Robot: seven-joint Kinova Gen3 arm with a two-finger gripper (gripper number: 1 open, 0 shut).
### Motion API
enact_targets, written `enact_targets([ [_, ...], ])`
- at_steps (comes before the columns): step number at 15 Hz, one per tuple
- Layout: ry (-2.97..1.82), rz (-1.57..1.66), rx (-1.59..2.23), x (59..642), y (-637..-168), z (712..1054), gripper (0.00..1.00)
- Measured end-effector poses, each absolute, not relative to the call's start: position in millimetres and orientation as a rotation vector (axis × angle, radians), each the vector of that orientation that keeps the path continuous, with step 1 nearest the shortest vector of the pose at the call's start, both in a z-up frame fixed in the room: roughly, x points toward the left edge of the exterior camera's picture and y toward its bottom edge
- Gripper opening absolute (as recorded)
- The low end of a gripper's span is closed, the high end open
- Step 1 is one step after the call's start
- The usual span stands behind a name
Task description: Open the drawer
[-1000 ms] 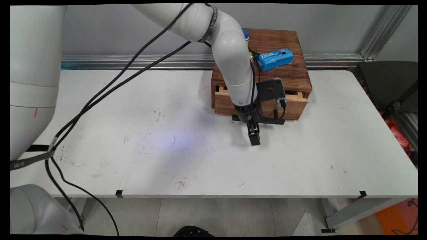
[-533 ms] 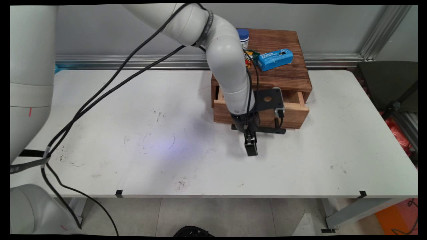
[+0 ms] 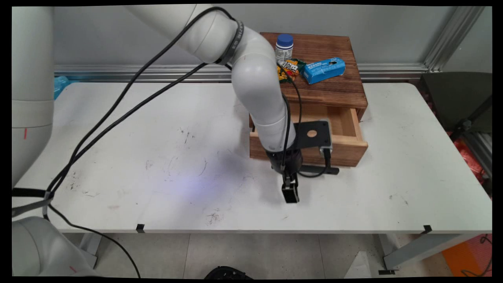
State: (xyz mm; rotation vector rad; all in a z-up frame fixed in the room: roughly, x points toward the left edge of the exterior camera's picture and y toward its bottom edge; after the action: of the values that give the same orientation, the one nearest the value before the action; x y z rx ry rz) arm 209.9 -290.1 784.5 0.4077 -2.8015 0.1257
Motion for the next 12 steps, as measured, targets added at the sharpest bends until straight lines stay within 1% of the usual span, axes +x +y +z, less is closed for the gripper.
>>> enact_targets([
  [12, -2.791, 0.075, 0.33, 198, -221, 787, 1.0],
])
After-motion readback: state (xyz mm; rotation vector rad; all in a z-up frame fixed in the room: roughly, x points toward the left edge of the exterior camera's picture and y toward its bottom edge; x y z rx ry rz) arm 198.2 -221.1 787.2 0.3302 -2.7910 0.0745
